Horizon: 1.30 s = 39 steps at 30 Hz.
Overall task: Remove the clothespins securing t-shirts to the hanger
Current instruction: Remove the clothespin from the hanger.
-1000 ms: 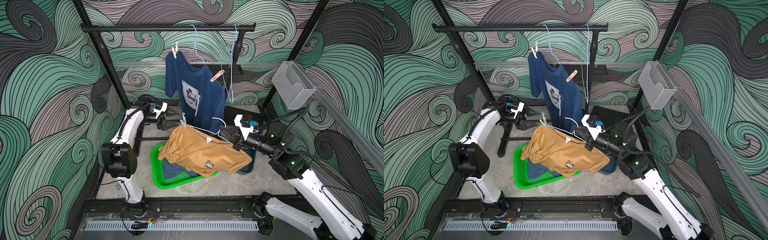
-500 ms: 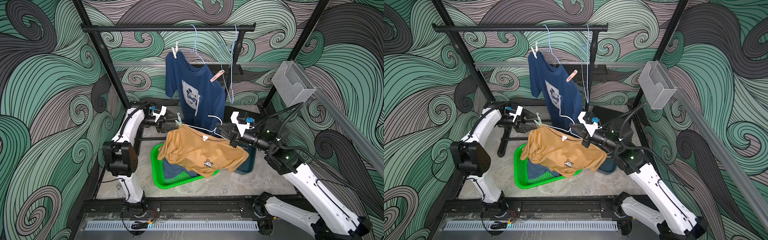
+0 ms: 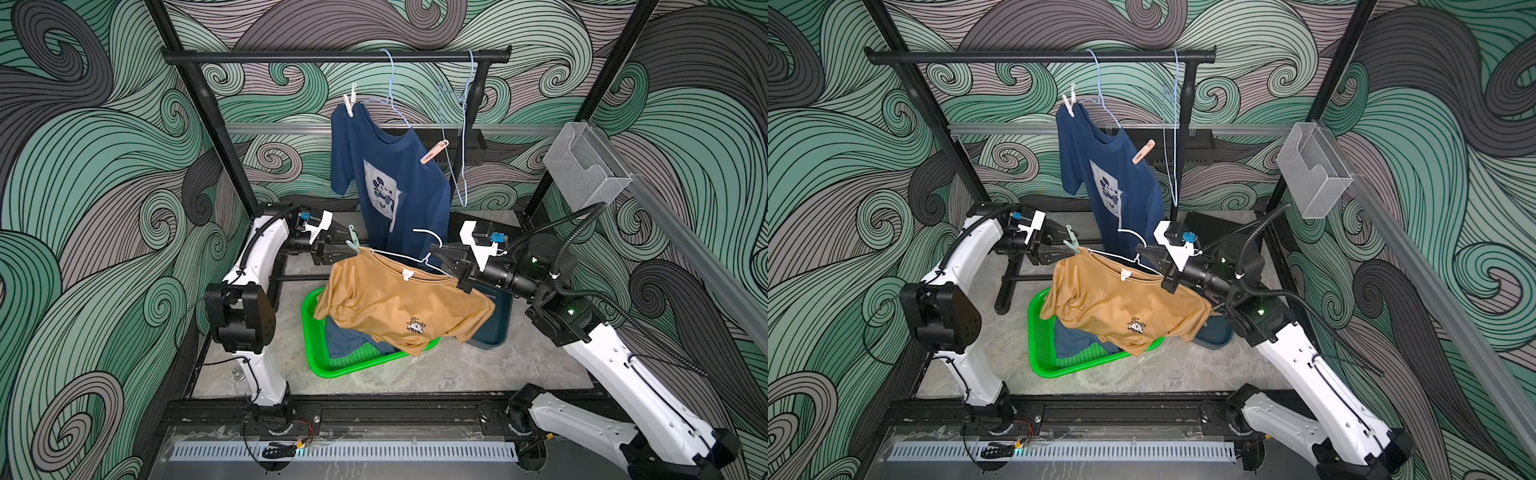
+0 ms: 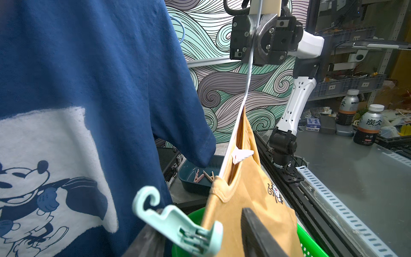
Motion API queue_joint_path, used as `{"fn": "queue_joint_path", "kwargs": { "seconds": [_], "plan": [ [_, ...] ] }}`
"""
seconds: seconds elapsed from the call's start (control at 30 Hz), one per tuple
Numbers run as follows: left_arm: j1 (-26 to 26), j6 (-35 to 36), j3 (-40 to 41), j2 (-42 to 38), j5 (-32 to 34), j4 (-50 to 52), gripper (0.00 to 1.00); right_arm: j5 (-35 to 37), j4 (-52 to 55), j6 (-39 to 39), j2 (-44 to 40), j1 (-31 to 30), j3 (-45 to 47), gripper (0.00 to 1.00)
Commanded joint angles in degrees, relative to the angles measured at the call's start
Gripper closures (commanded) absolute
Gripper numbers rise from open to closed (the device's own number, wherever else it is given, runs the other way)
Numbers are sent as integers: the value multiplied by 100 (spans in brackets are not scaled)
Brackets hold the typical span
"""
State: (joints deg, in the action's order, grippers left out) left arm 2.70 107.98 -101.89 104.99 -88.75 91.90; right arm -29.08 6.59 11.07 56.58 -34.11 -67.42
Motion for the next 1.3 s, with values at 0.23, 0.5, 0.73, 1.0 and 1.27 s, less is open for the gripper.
{"fn": "queue_joint_path", "kwargs": {
  "seconds": [0.23, 0.5, 0.73, 1.0, 1.27],
  "plan": [
    [-15, -67, -253, -125, -776, 1073, 45, -107, -334, -61, -41, 28, 35, 100],
    [-15, -76, -270, -125, -776, 1076, 49, -115, -282, -9, -41, 33, 62, 100],
    [-14, -91, -270, -138, -776, 1076, 53, -107, -322, 9, -54, 38, 141, 100],
    [-13, -109, -262, -114, -775, 1076, 67, -115, -310, 32, -52, 56, 102, 100],
    [-9, -154, -305, -89, -775, 1076, 79, -142, -316, 41, -42, 82, 173, 100]
  ]
}}
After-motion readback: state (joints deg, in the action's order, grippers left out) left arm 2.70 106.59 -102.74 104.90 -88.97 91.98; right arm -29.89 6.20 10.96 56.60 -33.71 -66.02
